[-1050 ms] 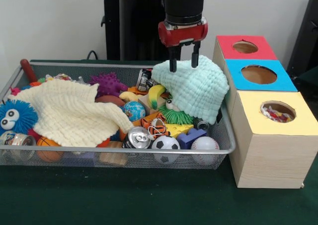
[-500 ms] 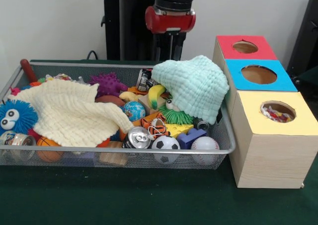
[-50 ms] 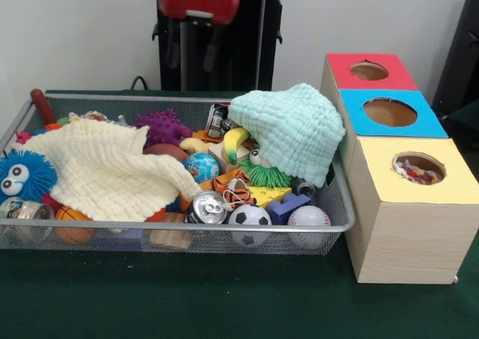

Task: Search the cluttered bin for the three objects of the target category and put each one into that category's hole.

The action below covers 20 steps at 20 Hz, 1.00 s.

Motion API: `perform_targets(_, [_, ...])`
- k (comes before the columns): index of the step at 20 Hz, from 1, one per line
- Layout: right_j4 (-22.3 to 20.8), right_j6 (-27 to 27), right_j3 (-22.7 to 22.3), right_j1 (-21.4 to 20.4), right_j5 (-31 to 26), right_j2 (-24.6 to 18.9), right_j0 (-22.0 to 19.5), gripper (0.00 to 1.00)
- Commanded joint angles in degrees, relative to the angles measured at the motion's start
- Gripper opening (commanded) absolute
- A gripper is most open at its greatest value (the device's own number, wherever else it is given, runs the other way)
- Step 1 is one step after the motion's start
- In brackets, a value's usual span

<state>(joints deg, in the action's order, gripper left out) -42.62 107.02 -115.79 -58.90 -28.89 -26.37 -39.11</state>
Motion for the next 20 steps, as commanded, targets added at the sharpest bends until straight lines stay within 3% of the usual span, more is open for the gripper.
perform_targets(1, [4.2, -15.5, -4.2, -3.3, -1.6, -6.9, -10.0, 1.0])
perform_targets(7, [6.7, -21.4, -6.4, -3.7, -3.5, -14.4, -19.7, 1.0])
perform_targets(13, [7.9, -24.5, -6.6, 0.3, -5.9, -22.1, -27.0, 1.0])
perform_targets(16, [5.3, -23.5, -5.1, 1.7, -6.3, -21.9, -27.0, 1.0])
perform_targets(20, [-0.9, -20.5, -1.0, 4.6, -5.2, -18.6, -24.4, 1.0])
